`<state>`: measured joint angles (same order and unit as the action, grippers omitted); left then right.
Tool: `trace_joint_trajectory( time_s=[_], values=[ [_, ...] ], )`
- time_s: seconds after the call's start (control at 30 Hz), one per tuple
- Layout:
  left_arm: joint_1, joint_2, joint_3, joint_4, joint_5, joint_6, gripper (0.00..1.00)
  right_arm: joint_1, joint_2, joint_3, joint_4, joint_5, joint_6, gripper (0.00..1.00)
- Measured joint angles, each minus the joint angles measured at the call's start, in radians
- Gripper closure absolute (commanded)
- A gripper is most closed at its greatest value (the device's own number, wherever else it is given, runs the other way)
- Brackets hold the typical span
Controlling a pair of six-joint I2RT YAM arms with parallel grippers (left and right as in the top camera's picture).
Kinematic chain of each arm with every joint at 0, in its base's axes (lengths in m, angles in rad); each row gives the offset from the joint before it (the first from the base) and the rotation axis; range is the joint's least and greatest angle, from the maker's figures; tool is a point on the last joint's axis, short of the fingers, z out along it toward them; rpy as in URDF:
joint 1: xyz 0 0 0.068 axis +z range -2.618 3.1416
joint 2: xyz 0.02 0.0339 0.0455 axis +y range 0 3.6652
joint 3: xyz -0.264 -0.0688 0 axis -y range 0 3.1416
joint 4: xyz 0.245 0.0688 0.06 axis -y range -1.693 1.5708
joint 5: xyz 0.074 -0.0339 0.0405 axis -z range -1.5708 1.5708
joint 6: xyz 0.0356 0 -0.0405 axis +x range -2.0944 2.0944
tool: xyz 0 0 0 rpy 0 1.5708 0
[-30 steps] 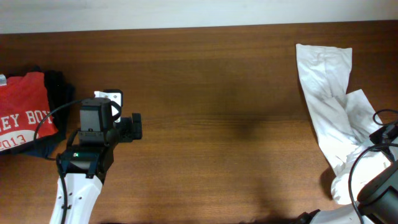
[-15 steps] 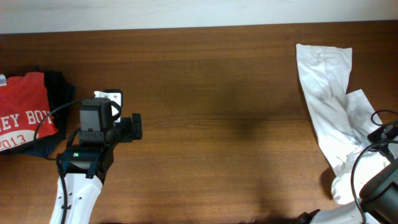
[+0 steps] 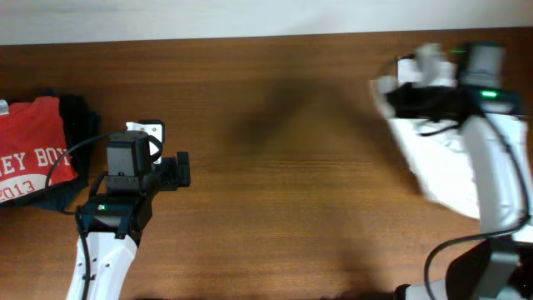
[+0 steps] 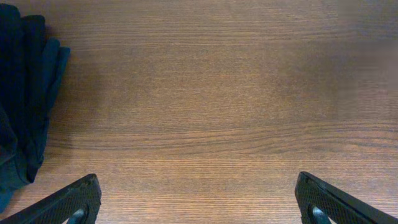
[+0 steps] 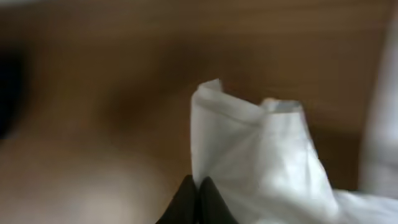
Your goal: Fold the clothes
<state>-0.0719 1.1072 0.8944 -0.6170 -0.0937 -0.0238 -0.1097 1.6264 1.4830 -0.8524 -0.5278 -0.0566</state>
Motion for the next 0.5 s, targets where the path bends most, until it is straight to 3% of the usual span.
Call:
trace_joint_trajectory(
  time_s=[0.03, 0.07, 0.1, 0.17, 0.3, 0.5],
  values=[
    [0.000, 0.000, 0.000, 0.000, 0.000, 0.000, 0.01, 0.094, 0.000, 0.000, 0.000, -0.015, -0.003, 0.96],
    [0.000, 0.000, 0.000, 0.000, 0.000, 0.000, 0.01, 0.168, 0.000, 0.000, 0.001, -0.016, -0.004, 0.81],
    [0.000, 0.000, 0.000, 0.000, 0.000, 0.000, 0.01, 0.229, 0.000, 0.000, 0.001, -0.013, -0.004, 0.33],
    [0.000, 0.000, 0.000, 0.000, 0.000, 0.000, 0.01, 0.329, 0.000, 0.000, -0.001, 0.045, -0.005, 0.01],
    [0.000, 0.000, 0.000, 0.000, 0.026, 0.000, 0.01, 0.377, 0.000, 0.000, 0.000, 0.249, 0.007, 0.01],
    [0.000, 0.000, 0.001, 0.089, 0.201, 0.000, 0.01, 0.201, 0.000, 0.000, -0.076, 0.418, 0.091, 0.01]
  ],
)
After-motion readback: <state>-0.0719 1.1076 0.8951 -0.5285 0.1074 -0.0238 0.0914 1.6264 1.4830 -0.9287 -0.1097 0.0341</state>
